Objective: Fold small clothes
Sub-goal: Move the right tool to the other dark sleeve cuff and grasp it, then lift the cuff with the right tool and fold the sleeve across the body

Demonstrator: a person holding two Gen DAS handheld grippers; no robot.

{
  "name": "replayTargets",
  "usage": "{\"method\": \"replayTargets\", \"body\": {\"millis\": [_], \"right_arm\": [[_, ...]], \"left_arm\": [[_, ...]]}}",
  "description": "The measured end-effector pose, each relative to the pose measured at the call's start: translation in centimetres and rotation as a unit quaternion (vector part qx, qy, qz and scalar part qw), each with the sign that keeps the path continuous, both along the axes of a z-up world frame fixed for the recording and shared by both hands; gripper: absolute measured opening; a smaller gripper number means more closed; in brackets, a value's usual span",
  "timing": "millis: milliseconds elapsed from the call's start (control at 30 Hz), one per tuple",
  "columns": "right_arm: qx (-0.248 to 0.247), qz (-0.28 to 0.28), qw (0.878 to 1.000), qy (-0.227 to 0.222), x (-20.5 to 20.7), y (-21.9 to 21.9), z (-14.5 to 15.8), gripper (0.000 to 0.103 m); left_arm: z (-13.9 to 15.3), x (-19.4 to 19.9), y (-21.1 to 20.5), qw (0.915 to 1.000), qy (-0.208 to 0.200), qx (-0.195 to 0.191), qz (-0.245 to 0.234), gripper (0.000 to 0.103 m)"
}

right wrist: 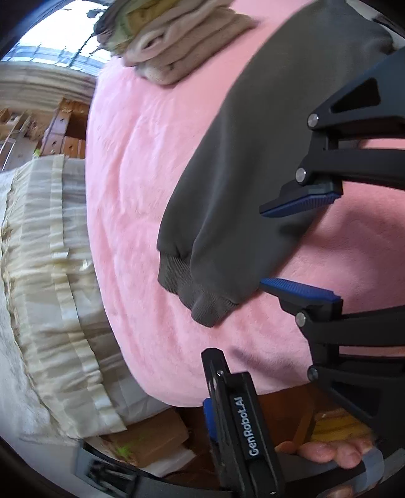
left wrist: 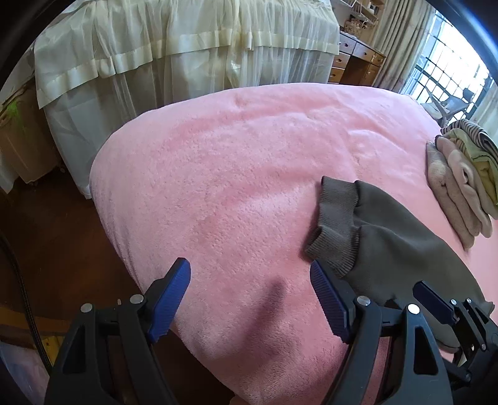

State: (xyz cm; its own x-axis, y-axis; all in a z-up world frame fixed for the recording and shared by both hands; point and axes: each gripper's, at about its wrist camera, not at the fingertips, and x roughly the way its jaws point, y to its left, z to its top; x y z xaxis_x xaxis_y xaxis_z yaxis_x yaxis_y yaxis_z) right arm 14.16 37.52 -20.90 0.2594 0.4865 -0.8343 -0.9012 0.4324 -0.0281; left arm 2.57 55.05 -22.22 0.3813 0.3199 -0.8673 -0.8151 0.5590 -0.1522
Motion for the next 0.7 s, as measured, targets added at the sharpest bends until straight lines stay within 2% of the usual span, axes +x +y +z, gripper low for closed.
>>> {"method": "replayTargets", "body": {"millis": [200, 367, 533, 667, 700], "right_arm": [[-0.016, 0.037, 0.999, -0.031, -1.6, 2.5, -1.1, 0.043], [-0.036, 0.052, 0.996, -0.054, -2.1, 4.6, -2.6, 0.059], [-0.055, 0.047, 0.994, -0.084, -1.8, 6.1, -4.2, 0.058], [-0.037, 0.017, 0.998, -0.039, -0.3, 5.6, -3.5, 0.025], [-0.025, 0.011, 0.999, -0.024, 0.1, 5.1, -2.9, 0.022]], "left_arm": [[0.0, -0.8, 0.2, 0.9999, 0.003, -0.001, 0.011, 0.078], [-0.5, -1.8, 0.9, 0.9995, 0.008, -0.014, 0.028, 0.078], [-0.7, -2.4, 1.3, 0.999, 0.008, -0.025, 0.037, 0.078], [-0.4, -2.4, 1.0, 0.9991, 0.006, -0.024, 0.035, 0.078], [-0.2, -2.3, 0.9, 0.9992, 0.004, -0.023, 0.033, 0.078]]}}
